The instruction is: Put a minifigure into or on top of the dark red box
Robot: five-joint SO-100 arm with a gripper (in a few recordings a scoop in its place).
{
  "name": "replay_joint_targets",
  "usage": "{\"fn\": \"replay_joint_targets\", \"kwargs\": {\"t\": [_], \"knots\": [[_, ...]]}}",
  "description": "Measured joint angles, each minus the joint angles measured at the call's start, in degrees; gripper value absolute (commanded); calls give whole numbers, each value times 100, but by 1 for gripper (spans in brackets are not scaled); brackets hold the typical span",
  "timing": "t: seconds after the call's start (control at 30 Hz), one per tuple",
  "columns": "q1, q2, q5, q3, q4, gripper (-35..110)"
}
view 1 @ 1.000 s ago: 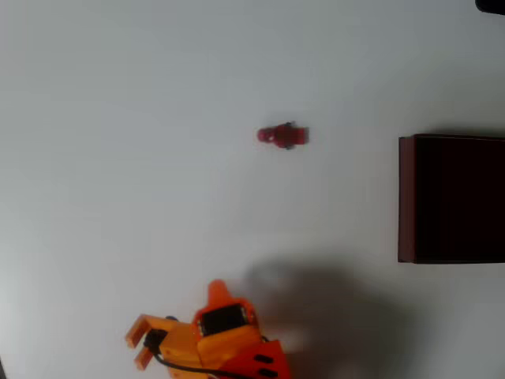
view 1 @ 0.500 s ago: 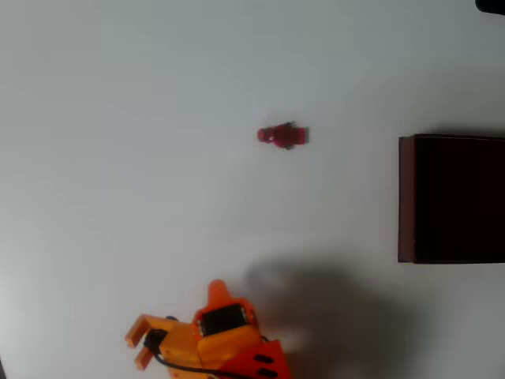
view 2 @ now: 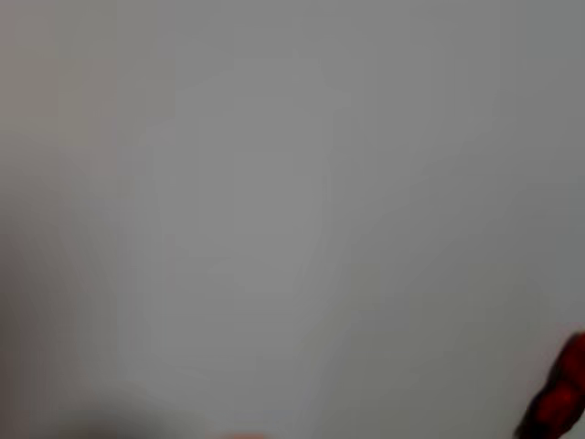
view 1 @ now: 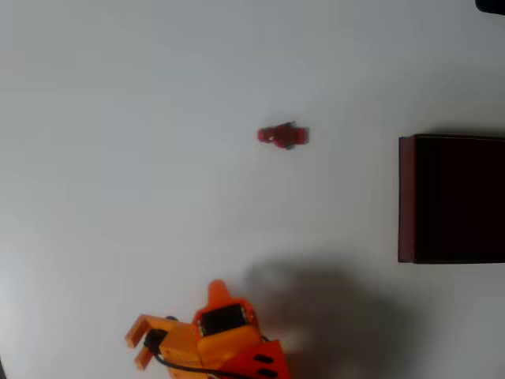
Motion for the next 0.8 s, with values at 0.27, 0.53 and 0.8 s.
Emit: {"fn": "replay_joint_targets", "kwargs": {"t": [0.27, 0.53, 0.8], "knots": [[0, 0, 0, 0, 0, 0], [0, 0, 0, 0, 0, 0], [-237, 0, 9, 0, 0, 14]]}}
